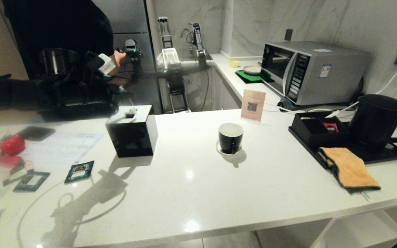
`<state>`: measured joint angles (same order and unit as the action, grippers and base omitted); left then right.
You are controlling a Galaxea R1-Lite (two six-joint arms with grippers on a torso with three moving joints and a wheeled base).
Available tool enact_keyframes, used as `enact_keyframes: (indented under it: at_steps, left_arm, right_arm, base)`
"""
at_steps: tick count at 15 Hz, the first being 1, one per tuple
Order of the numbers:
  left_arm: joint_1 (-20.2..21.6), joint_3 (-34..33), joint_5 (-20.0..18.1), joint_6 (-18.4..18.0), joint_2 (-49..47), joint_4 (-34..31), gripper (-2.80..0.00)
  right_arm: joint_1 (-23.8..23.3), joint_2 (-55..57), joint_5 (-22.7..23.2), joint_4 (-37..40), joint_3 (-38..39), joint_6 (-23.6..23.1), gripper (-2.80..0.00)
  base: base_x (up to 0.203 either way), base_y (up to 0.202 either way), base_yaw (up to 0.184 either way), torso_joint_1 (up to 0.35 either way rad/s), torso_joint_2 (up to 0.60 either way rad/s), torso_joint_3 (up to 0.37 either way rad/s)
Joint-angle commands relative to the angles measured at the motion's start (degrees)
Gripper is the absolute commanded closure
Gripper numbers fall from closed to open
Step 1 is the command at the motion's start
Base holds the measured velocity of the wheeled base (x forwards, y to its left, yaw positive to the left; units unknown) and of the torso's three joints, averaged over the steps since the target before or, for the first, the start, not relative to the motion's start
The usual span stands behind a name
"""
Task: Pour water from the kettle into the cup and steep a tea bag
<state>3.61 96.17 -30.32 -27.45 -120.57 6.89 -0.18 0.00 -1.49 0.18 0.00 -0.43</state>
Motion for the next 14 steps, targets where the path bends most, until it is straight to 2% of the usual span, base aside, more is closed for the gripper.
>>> enact_keyframes:
  at_steps: [1,8,14]
  left_arm:
    - [0.17,0.07,-0.17,-0.15,0.25,0.06,-2.80]
    - [0.52,-0.37,0.18,-0.59,0.96,-0.03,-2.80]
    - [0.56,-3.45,-0.15,-0.94,2.36,0.04,-2.80]
  right_arm:
    - [0.01,0.09,-0.01,-0.01,0.00,-0.01,0.00]
    - [0.01,0.09,-0.01,-0.01,0.00,-0.01,0.00]
    - [0.01,0.09,-0.01,-0.01,0.00,-0.01,0.00]
  base:
    - [0.000,0.000,0.000,0.000,0.00,0.000]
    - [0.000,0.000,0.000,0.000,0.00,0.000]
    - [0.000,0.000,0.000,0.000,0.00,0.000]
